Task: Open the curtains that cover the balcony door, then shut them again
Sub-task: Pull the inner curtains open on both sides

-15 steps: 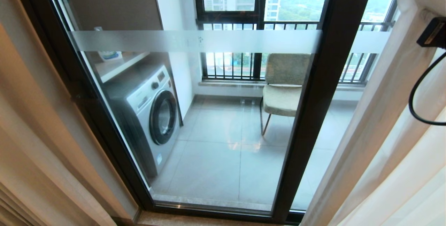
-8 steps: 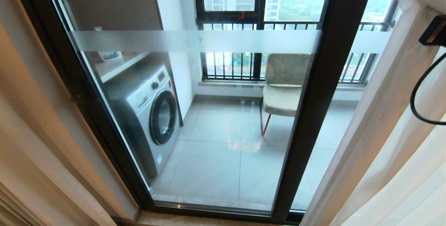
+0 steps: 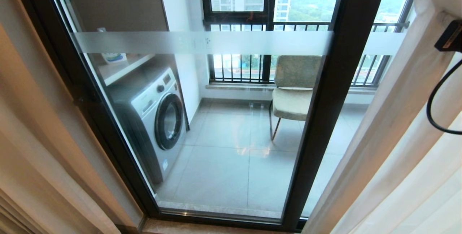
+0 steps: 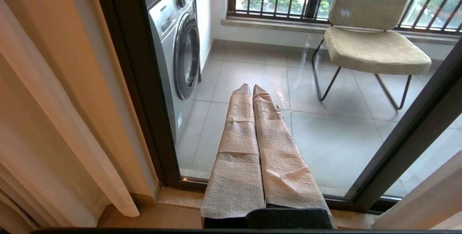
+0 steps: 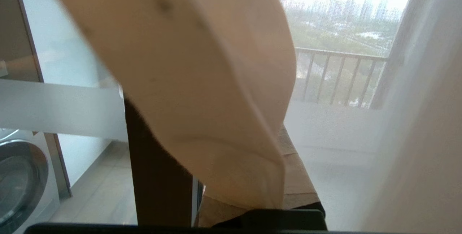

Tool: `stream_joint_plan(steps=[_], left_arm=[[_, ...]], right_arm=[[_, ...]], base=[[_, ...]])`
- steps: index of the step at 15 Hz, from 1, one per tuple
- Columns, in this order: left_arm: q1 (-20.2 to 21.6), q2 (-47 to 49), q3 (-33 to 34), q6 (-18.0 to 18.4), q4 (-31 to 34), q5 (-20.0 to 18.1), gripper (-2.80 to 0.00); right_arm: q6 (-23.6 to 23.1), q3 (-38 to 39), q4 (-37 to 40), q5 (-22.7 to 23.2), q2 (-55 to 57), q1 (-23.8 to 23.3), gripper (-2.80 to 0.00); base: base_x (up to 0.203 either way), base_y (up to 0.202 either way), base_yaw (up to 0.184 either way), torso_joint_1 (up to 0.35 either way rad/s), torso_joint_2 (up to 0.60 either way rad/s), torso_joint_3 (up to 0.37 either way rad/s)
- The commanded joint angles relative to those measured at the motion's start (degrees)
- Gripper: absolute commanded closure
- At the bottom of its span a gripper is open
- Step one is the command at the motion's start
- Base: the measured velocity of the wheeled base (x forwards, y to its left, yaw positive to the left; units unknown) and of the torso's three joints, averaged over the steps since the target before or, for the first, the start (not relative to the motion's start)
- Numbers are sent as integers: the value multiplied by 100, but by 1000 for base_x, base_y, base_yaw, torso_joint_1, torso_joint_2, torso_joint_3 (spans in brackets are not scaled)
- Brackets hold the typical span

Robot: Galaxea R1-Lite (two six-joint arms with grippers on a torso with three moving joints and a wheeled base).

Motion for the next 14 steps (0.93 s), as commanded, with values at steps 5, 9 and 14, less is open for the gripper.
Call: stream_joint_plan(steps=[5, 9, 14], left_arm=[[0, -2, 1, -5, 0, -5, 0], [0, -2, 1, 3, 0, -5, 0], [0, -2, 1, 3, 0, -5, 0]], right_arm=[[-5, 161, -39, 2, -85, -72, 0], [-5, 162, -39, 0, -94, -72, 0], [-5, 162, -39, 9, -94, -108, 0]], base=[[0, 0, 0, 0, 0, 0], [0, 0, 0, 0, 0, 0], [0, 0, 0, 0, 0, 0]])
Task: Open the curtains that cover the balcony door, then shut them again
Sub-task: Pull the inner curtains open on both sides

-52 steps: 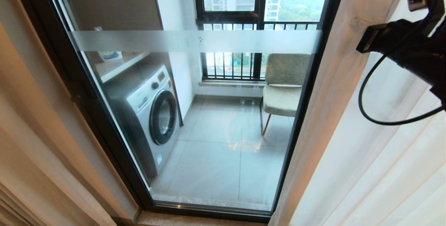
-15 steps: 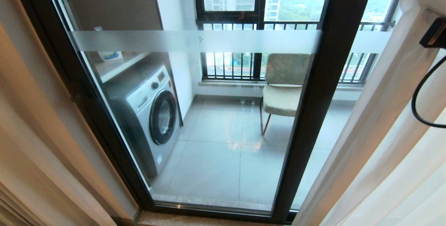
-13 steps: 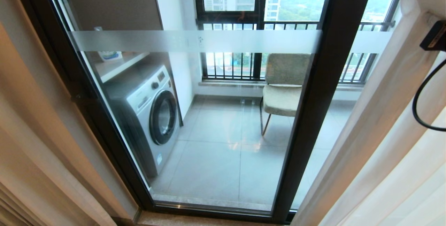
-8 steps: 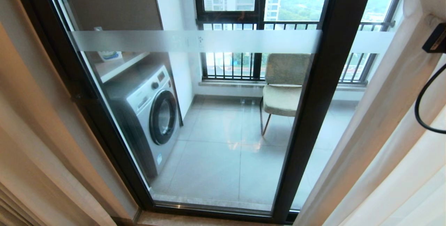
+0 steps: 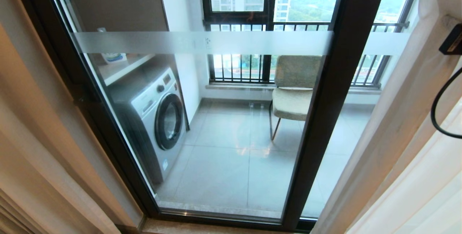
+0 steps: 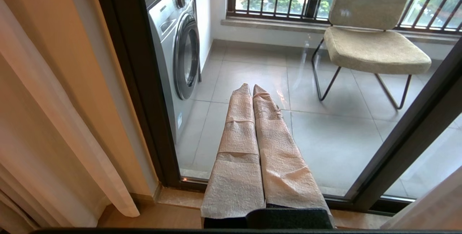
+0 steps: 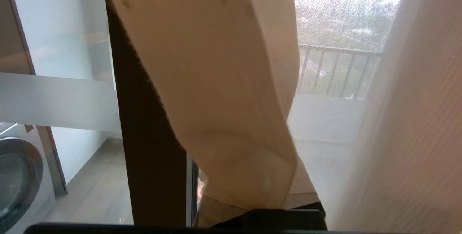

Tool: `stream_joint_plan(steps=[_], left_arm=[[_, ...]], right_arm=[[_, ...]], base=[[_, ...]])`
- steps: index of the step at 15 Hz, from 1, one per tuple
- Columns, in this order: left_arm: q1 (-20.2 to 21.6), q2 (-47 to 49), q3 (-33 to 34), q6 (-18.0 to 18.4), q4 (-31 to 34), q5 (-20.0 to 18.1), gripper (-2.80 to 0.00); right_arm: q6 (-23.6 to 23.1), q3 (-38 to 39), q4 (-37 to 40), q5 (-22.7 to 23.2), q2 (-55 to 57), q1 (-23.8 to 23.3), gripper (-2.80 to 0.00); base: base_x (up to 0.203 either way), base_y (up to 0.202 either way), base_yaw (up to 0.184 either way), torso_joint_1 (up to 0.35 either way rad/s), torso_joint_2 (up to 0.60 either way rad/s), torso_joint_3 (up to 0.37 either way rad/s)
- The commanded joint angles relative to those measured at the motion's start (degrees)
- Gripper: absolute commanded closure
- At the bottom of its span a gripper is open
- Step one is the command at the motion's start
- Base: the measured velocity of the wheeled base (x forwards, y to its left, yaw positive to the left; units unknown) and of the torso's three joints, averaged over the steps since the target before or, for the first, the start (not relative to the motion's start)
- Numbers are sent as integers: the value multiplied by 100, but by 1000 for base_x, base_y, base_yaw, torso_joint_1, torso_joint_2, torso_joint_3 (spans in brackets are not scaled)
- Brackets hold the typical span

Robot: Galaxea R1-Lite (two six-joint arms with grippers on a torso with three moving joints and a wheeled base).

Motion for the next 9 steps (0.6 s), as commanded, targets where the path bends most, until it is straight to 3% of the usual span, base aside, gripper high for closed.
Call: stream_joint_plan(steps=[1, 5, 9], left_arm=[[0, -2, 1, -4, 0, 4, 0], [0, -2, 1, -4, 0, 4, 0], [0, -2, 1, -4, 0, 4, 0]], right_arm=[[-3, 0, -31, 9, 1, -4, 0], [-3, 0, -31, 9, 1, -13, 0], [-3, 9, -31, 9, 10, -13, 0]], base=[[0, 0, 0, 0, 0, 0], [2, -34, 5, -1, 1, -1], [0, -174, 4, 1, 3, 4]])
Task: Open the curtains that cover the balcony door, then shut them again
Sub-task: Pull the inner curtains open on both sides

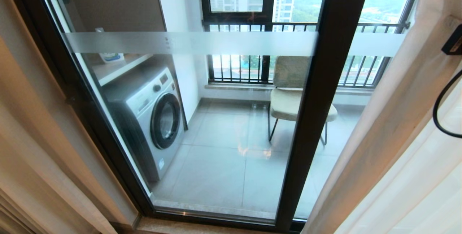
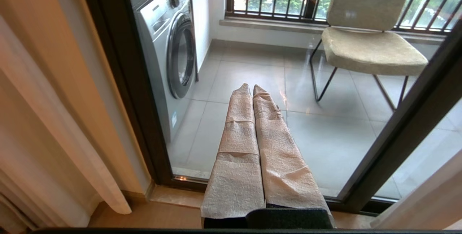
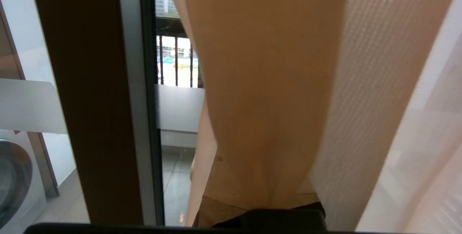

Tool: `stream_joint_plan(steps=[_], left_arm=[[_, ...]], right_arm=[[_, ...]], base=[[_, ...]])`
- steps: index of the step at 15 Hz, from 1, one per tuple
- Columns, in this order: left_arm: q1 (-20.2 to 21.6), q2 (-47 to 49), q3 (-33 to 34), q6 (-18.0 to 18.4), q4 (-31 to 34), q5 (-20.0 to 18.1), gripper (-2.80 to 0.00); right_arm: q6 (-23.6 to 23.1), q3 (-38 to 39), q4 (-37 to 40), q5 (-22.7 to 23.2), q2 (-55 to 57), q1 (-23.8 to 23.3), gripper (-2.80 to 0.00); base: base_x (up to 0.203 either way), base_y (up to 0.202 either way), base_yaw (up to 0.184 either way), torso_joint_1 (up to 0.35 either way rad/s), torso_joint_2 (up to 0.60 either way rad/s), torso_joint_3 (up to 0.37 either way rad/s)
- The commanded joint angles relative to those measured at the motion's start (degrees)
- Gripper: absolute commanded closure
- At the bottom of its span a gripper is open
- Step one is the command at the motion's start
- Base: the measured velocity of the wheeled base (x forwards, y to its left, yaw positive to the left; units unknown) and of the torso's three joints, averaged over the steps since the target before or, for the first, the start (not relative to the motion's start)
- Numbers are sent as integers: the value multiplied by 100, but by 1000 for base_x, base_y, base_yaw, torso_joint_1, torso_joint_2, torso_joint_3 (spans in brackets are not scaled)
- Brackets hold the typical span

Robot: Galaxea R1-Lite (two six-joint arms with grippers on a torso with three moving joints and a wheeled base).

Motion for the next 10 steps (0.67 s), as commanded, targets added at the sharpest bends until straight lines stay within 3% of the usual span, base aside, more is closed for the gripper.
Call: stream_joint_plan(steps=[1, 10], left_arm=[[-2, -2, 1, -4, 0, 6, 0], [-2, -2, 1, -4, 0, 6, 0]], right_arm=[[-11, 15, -31, 9, 12, 10, 0], [-22, 173, -146, 9, 45, -16, 0]], base=[[0, -198, 0, 1, 9, 10], [0, -191, 2, 2, 4, 1]])
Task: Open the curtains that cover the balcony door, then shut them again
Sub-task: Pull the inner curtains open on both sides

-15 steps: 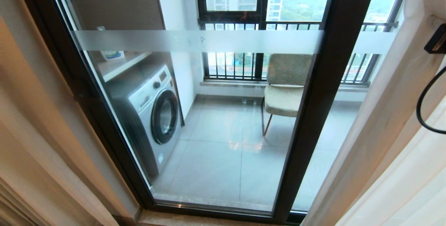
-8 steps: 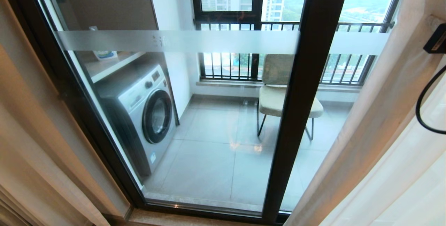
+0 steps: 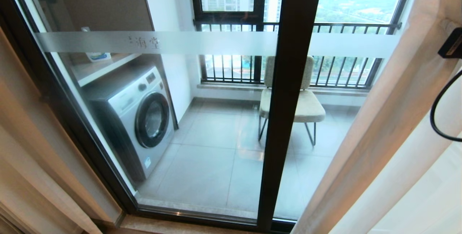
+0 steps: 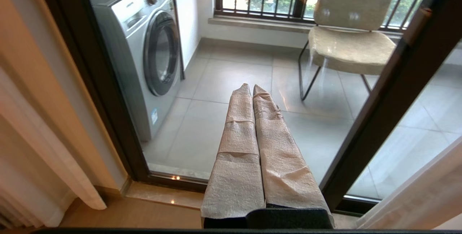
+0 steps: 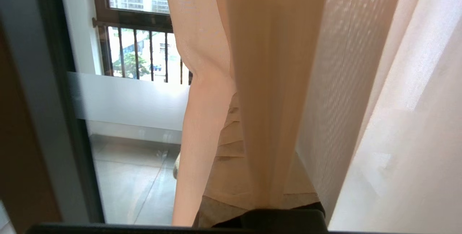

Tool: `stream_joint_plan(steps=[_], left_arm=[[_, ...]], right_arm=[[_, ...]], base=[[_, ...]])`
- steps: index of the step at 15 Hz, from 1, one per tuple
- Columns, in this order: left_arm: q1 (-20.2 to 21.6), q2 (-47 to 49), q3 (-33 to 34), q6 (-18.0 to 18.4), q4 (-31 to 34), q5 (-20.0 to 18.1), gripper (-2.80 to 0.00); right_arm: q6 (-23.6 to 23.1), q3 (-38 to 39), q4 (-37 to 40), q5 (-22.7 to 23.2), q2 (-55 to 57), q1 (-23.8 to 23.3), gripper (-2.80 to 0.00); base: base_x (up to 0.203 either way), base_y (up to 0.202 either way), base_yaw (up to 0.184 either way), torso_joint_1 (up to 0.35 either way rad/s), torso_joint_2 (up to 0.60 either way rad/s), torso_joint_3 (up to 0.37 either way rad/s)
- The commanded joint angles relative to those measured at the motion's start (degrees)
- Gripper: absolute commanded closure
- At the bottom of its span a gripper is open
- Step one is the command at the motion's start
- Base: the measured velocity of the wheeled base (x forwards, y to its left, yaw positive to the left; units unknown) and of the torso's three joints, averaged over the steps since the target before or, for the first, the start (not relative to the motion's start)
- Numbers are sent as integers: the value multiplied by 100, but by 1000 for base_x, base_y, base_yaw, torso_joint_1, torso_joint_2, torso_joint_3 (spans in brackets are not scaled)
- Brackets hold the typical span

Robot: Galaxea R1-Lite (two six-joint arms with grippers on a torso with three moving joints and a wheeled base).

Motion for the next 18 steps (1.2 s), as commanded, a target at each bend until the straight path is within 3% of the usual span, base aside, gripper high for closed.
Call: stream_joint_plan(steps=[1, 18], left_arm=[[0, -2, 1, -13, 0, 3, 0], [0, -2, 1, -13, 0, 3, 0]], right_arm=[[-8, 67, -43, 0, 25, -5, 0], [18, 351, -41, 13, -314, -1062, 0]], base=[[0, -190, 2, 4, 1, 1], [0, -191, 1, 2, 3, 2]])
